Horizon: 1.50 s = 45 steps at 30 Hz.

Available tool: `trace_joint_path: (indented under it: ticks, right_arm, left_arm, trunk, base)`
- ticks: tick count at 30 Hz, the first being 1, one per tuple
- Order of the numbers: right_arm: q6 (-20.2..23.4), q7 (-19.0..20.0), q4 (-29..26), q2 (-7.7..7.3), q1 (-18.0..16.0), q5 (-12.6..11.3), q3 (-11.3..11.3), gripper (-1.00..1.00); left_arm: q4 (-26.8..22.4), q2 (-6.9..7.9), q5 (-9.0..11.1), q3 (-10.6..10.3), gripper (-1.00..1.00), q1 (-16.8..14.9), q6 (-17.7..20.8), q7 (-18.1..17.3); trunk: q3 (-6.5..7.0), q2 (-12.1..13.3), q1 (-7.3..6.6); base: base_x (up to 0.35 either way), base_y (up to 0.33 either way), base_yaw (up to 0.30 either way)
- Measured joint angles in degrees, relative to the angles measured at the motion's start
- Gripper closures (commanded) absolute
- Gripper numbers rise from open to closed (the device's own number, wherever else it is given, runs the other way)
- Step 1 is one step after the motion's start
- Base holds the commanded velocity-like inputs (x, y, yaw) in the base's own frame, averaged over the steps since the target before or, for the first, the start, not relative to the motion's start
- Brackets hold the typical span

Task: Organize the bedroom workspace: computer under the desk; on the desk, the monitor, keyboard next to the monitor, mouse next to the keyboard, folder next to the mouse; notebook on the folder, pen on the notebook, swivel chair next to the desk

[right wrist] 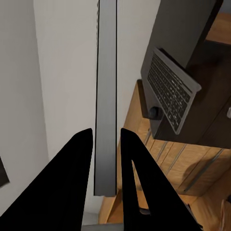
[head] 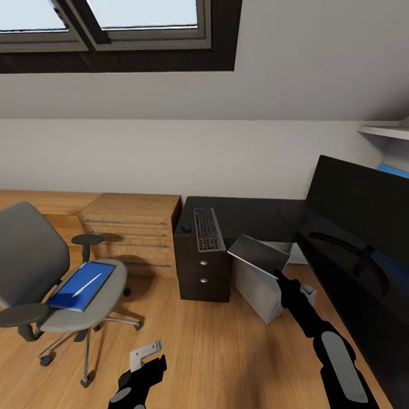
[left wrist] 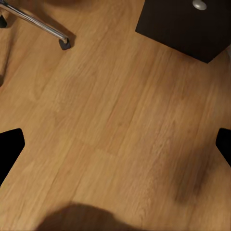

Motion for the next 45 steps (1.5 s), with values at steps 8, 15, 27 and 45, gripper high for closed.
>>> trace_joint_path:
  ticks: [8, 15, 27, 45]
  right_arm:
    - [0.3, -0.1, 0.1, -0.15, 0.0, -0.2, 0.0, 1.00]
    - [0.4, -0.1, 0.1, -0.35, 0.0, -0.2, 0.0, 1.00]
    - [0.3, -0.1, 0.1, -0.32, 0.0, -0.1, 0.0, 1.00]
    - [-10.3, -5.0, 3.8, -0.12, 0.0, 0.5, 0.2, 1.00]
  left_arm:
    - [0.0, 0.00, 0.0, 0.0, -1.00, 0.0, 0.0, -0.1]
    - [0.0, 0.00, 0.1, 0.0, -1.00, 0.0, 0.0, -0.1]
    - [0.0, 0.00, 0.0, 0.0, -1.00, 0.0, 0.0, -0.1]
    - [-0.4, 0.09, 0.0, 0.0, -1.00, 0.0, 0.0, 0.0]
  trunk:
    - [0.00, 0.0, -0.01]
    - [0.00, 0.0, -0.03]
    - [0.00, 0.0, -0.03]
    - [0.00, 0.0, 0.00]
  base:
    - [0.050, 0.001, 0.000]
    - [0.269, 0.000, 0.000]
    - [0.323, 0.000, 0.000]
    - [0.239, 0.000, 0.000]
